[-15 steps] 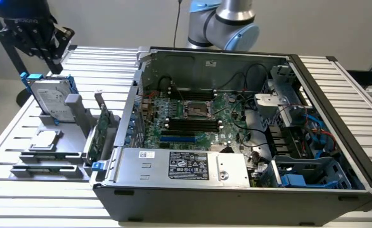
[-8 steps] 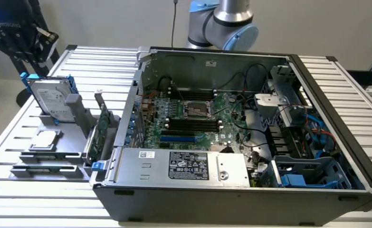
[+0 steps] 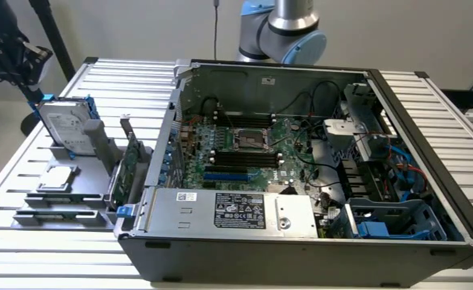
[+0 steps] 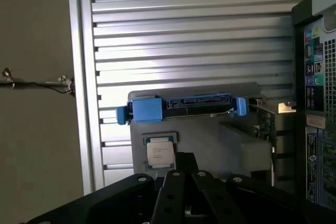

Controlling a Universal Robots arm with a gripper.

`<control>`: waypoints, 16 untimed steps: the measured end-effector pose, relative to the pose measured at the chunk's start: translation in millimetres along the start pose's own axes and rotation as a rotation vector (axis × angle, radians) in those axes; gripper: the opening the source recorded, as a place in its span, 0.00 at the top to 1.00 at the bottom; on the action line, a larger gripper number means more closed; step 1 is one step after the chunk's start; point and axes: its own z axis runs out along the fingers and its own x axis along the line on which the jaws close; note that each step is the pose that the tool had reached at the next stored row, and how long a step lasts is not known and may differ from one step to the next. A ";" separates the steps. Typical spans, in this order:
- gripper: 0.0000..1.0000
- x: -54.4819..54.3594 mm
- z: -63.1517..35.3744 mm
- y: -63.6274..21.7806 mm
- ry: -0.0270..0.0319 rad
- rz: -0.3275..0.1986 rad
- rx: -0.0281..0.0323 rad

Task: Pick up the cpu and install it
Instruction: 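Reach for the cpu, then pick up the cpu and move it towards the insertion slot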

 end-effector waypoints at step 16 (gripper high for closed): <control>0.89 18.6 4.3 -1.5 -0.0001 0.000 0.0013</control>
